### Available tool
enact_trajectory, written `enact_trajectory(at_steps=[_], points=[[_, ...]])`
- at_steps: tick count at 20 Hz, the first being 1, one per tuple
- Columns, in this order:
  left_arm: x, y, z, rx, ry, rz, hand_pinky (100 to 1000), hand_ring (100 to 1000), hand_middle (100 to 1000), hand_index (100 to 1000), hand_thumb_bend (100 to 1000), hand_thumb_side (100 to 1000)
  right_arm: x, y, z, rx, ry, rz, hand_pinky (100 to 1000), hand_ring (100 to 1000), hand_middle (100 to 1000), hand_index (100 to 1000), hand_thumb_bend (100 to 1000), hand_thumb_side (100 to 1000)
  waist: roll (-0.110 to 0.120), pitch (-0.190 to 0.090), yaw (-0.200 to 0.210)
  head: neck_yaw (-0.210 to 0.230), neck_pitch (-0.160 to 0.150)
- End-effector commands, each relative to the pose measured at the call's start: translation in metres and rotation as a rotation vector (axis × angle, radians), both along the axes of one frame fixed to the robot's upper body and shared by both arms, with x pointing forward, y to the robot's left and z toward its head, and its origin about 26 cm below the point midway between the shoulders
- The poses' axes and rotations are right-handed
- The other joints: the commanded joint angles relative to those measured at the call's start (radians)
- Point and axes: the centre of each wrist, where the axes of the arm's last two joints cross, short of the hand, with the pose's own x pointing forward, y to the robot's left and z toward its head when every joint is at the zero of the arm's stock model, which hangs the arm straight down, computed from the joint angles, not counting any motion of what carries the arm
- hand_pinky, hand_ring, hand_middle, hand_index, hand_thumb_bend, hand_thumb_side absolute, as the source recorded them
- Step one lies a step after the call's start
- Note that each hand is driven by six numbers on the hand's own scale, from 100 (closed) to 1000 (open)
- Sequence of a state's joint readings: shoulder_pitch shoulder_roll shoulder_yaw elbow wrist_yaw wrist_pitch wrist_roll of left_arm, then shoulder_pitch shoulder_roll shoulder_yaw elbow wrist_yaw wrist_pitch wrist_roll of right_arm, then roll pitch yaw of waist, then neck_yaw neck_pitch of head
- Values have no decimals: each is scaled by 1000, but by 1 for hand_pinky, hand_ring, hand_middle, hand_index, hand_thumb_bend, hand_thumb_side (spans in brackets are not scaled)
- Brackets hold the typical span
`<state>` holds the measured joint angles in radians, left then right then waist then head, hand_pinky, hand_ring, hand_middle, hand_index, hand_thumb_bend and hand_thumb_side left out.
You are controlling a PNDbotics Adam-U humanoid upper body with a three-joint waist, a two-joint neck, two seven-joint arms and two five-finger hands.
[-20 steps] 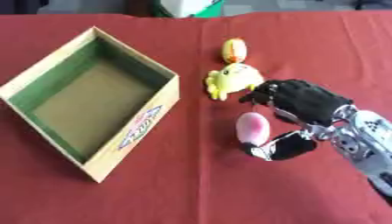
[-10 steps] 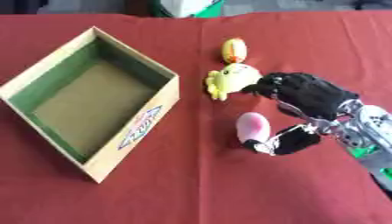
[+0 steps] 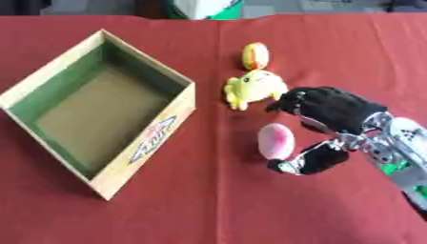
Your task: Pick up objects on the table and place them in the box.
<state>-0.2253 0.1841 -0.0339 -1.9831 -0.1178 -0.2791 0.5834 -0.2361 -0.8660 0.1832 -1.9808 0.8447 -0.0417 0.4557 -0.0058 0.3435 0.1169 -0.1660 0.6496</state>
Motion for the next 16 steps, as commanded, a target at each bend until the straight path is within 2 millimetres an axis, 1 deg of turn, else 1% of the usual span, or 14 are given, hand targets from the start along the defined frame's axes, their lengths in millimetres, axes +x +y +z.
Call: enact_trajectory(at_steps=[1, 3, 5, 11, 16], points=[[-1, -1, 7, 6, -26, -10, 732, 589, 666, 780, 100, 934, -3, 0, 6, -41, -8, -9, 696, 868, 732, 881, 511, 637, -1, -14, 1, -4, -10], [-1, -1, 7, 6, -26, -12, 732, 589, 666, 779, 100, 934, -2, 0, 4, -46, -2, -15, 693, 866, 722, 869, 476, 656, 0, -13, 2, -4, -11], [-1, -2, 7, 6, -26, -14, 731, 589, 666, 779, 100, 934, -1, 0, 3, -48, 0, -20, 692, 866, 712, 864, 462, 656, 0, -13, 3, -5, -11], [-1, -2, 7, 5, -25, -19, 731, 590, 666, 780, 100, 934, 5, -4, -5, -72, 14, -44, 690, 866, 711, 858, 449, 653, 0, -12, 7, -7, -15], [-1, -3, 7, 5, -23, -24, 731, 590, 666, 779, 100, 934, 7, -7, -10, -80, 4, -59, 685, 861, 702, 846, 367, 658, 0, -10, 7, -9, -14]])
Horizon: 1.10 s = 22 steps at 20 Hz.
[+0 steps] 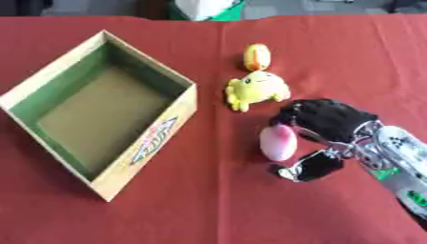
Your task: Pick up objects on the table and place them in the box.
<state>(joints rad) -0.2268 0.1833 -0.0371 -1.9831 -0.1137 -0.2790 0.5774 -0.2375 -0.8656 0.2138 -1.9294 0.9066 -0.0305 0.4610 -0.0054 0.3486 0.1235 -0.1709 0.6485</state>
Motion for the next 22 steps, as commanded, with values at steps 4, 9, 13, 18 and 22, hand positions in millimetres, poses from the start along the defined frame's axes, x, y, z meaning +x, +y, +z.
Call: enact_trajectory(at_steps=[4, 9, 13, 18, 22], points=[[-2, -2, 6, 4, -24, -17, 731, 590, 666, 778, 100, 934, 3, -4, 3, -28, -32, -15, 676, 854, 695, 842, 229, 611, 0, -15, 1, -6, -14], [-2, -2, 6, 4, -22, -18, 732, 591, 666, 775, 100, 935, 4, -3, 2, -20, -44, -6, 658, 829, 655, 813, 100, 418, -1, -16, 2, -6, -13], [-2, -3, 6, 4, -21, -19, 732, 591, 665, 774, 100, 934, 3, -1, 4, 13, -79, 12, 635, 797, 615, 772, 100, 293, -3, -17, 2, -6, -15], [-2, -3, 6, 2, -20, -19, 732, 591, 665, 774, 100, 935, 0, 3, 10, 67, -157, 31, 571, 718, 518, 682, 100, 130, -4, -18, 3, -7, -15], [-2, -2, 5, 1, -18, -19, 732, 591, 664, 773, 100, 935, -5, 9, 23, 120, -256, 44, 516, 645, 451, 576, 100, 185, -4, -19, 1, -5, -14]])
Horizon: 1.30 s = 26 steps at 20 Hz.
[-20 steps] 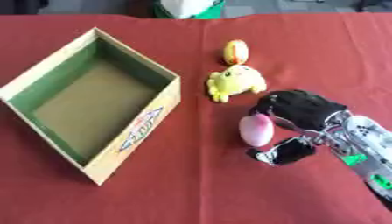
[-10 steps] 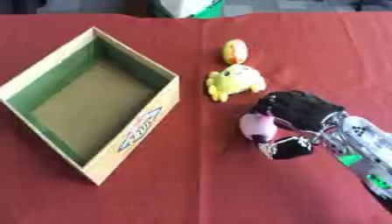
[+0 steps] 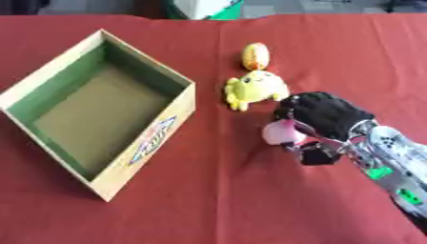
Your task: Pick up objects on the table and place them in the box.
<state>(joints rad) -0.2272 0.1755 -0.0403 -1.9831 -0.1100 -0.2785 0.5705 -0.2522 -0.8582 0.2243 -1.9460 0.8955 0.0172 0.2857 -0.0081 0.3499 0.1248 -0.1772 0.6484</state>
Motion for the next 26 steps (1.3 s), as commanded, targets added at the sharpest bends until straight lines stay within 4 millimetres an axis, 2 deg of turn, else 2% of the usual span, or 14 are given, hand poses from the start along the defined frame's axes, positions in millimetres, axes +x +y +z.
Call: enact_trajectory(at_steps=[1, 5, 9, 14, 19, 26], points=[[-2, 0, 6, 5, -21, -8, 732, 592, 664, 773, 100, 935, -5, 2, 22, 30, -111, 9, 509, 637, 441, 557, 100, 149, -2, -21, -1, 1, -14], [-2, 0, 6, 5, -21, -8, 732, 592, 663, 773, 100, 934, -5, 2, 29, 76, -184, 18, 498, 618, 432, 504, 100, 151, -2, -24, -2, 2, -14], [-2, 0, 6, 5, -21, -9, 732, 592, 663, 772, 100, 934, -3, 2, 38, 122, -251, 51, 498, 609, 422, 489, 100, 165, -3, -28, -1, 1, -10], [-2, -1, 6, 7, -18, -13, 732, 593, 662, 772, 100, 933, 1, 10, 59, 200, -350, 156, 503, 600, 395, 476, 100, 177, -5, -37, 0, -5, 0], [-2, -1, 4, 10, -11, -22, 731, 593, 662, 772, 100, 931, 7, 32, 81, 308, -426, 292, 512, 592, 389, 478, 100, 189, -8, -54, 11, -19, 11], [-3, -4, 2, 14, 2, -43, 731, 594, 662, 773, 100, 929, 10, 75, 106, 406, -376, 458, 521, 583, 378, 476, 100, 214, -13, -76, 47, -51, 25]])
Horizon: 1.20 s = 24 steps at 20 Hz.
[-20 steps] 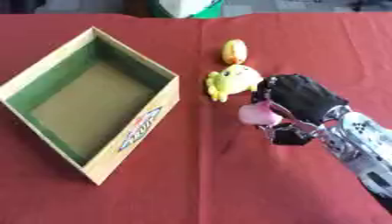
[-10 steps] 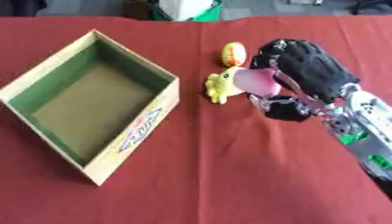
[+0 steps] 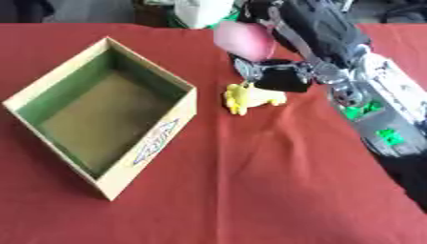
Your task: Pick up objects on the table and place them in the box.
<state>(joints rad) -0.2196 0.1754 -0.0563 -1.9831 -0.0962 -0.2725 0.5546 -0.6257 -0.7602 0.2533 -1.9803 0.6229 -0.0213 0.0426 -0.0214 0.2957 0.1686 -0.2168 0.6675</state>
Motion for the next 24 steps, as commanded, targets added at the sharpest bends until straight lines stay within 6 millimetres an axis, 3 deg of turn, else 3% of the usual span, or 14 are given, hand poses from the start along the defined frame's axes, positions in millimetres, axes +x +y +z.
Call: enact_trajectory(at_steps=[1, 5, 13, 24], points=[[-2, 0, 5, 9, -17, -17, 731, 594, 663, 773, 100, 929, -5, 18, 14, 14, 15, 74, 521, 584, 378, 475, 100, 214, 0, -24, 8, -15, 7], [-3, -2, 4, 9, -12, -29, 731, 594, 663, 773, 100, 929, -2, 41, 30, 52, 49, 145, 523, 582, 375, 472, 100, 218, -2, -29, 28, -37, 13], [-2, -3, 5, -7, -17, -38, 724, 587, 660, 779, 100, 928, 23, 95, 50, 50, 86, 215, 525, 580, 373, 470, 100, 226, -5, -27, 52, -60, 7], [1, -9, 13, -38, -91, -53, 709, 577, 653, 770, 100, 918, 70, 141, 7, -147, 233, 167, 530, 588, 374, 469, 100, 240, -11, -11, 87, -109, 4]])
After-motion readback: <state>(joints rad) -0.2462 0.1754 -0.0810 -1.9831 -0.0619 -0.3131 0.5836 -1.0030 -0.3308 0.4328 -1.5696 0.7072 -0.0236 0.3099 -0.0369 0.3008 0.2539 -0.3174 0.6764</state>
